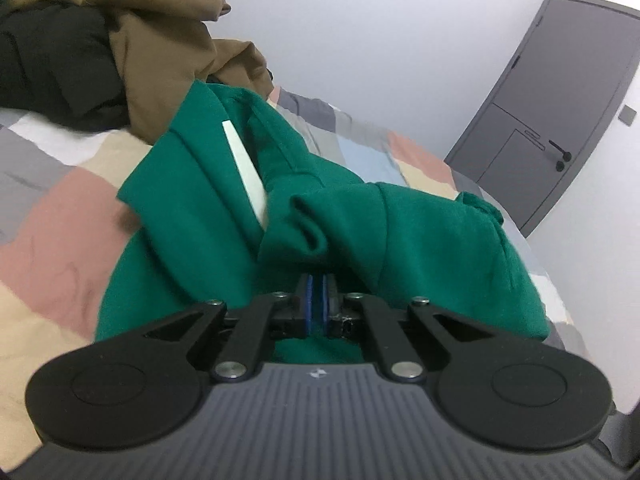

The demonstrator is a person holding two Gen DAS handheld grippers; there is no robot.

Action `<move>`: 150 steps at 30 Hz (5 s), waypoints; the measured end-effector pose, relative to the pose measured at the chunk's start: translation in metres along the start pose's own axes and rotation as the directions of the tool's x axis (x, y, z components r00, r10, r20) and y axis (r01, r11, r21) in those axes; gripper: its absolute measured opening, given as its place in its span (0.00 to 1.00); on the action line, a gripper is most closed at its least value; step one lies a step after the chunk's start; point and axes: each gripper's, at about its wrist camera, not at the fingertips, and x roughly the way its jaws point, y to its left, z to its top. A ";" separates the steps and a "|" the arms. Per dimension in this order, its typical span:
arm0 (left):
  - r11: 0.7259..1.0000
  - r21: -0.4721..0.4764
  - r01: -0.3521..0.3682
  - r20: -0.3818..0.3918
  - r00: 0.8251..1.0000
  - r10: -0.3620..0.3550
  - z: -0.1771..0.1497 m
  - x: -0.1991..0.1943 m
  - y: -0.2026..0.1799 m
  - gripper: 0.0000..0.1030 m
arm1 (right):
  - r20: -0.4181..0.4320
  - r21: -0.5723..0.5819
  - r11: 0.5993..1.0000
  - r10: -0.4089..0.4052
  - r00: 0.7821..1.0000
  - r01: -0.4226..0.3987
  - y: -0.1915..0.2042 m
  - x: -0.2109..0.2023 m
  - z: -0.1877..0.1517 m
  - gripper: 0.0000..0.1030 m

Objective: Fold large clothes

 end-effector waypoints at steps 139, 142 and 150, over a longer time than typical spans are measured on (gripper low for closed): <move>0.970 0.174 0.168 -0.052 0.986 -0.161 -0.057 0.076 -0.015 0.51 | -0.198 0.266 0.963 0.088 0.976 -0.033 -0.041 0.077 -0.009 0.37; 0.971 0.176 0.159 -0.062 0.987 -0.150 -0.059 0.080 -0.014 0.51 | -0.201 0.281 0.959 0.099 0.975 -0.039 -0.042 0.081 -0.011 0.37; 0.969 0.188 0.157 -0.026 0.988 -0.155 -0.057 0.052 -0.016 0.51 | -0.178 0.338 0.939 0.134 0.975 -0.067 -0.050 0.054 -0.004 0.42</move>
